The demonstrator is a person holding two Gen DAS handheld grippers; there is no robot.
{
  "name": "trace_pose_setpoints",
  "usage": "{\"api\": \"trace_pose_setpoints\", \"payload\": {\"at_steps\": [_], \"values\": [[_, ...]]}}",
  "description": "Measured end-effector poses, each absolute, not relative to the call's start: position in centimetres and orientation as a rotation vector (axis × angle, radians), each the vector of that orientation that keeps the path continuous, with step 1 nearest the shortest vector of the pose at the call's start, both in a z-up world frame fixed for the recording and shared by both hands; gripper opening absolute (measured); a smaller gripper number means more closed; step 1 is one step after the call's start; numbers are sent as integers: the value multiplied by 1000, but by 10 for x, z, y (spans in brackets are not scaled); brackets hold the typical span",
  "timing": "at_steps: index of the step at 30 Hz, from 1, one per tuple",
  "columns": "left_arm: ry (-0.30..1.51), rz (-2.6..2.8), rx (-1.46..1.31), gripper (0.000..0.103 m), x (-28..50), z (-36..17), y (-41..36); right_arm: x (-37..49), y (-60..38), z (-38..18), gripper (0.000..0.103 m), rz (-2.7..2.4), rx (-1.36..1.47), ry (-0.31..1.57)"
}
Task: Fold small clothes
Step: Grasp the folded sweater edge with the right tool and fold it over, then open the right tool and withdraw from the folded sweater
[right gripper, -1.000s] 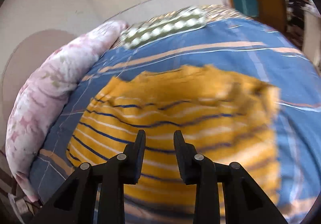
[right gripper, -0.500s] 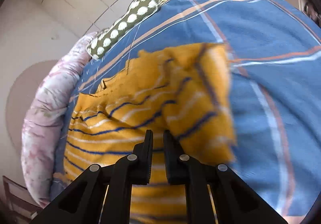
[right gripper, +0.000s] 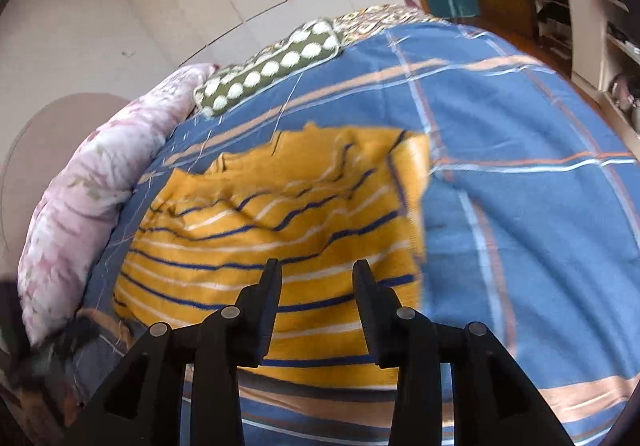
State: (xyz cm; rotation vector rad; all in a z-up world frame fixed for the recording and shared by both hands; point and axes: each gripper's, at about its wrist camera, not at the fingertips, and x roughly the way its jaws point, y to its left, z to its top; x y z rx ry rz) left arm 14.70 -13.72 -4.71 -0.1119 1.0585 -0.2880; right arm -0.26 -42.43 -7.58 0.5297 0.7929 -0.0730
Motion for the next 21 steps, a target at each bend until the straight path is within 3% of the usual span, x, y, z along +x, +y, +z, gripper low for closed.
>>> {"api": "trace_pose_setpoints", "payload": {"at_steps": [6,15,18,21], "values": [[1153,-150,-219,101,194,-75,-90,-8,-432,-101,40,-63,597,808],[1096,7,-193,101,154,-52,-28,-36,-448,-97,40,-83,676,773],[1053,-1,-183,101,122,-35,-28,-58,-459,-90,51,-126,706,741],[1021,-32,-194,101,90,-23,-38,-86,-476,-86,53,-147,784,697]]}}
